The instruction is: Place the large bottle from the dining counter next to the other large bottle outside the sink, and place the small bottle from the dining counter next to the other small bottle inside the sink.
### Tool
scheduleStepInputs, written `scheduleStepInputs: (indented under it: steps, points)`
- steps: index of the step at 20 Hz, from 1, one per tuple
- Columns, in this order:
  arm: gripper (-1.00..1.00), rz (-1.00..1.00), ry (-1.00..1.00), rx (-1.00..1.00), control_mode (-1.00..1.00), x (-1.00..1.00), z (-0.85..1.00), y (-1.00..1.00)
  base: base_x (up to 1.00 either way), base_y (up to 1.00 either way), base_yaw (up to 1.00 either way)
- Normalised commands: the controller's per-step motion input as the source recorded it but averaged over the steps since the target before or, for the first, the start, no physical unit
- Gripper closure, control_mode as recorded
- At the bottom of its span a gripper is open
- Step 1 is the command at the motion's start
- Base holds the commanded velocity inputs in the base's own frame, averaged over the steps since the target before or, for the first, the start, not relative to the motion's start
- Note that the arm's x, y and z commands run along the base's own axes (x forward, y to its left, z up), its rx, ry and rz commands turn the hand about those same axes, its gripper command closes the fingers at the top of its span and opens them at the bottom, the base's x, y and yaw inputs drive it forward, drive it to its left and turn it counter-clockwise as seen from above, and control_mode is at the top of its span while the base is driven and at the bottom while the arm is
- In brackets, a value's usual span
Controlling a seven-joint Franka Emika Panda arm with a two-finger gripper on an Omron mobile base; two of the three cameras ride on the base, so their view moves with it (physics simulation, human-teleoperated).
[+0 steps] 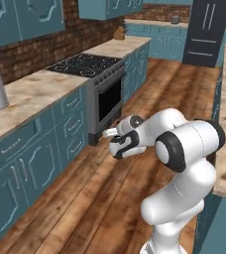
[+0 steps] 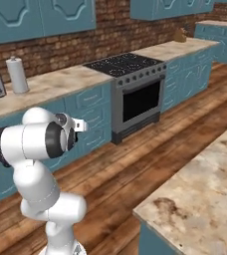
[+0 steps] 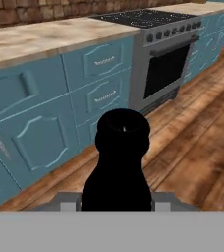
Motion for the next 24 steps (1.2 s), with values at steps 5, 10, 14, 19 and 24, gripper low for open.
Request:
scheduleStepInputs:
  steps: [5,10,14,19,24]
  points:
    - [1.0,0.0,0.0,0.0,1.0,0.0,0.0,0.0,0.75,0.24,-0.41]
    - [1.0,0.0,0.0,0.0,1.0,0.0,0.0,0.0,0.91,0.22,-0.38]
    - [1.0,0.0,0.0,0.0,1.0,0.0,0.0,0.0,0.86,0.29,-0.39]
    - [1.0,0.0,0.0,0.0,1.0,0.0,0.0,0.0,0.85,0.36,-0.39]
    - [1.0,0.0,0.0,0.0,1.0,0.0,0.0,0.0,0.84,0.41,-0.4]
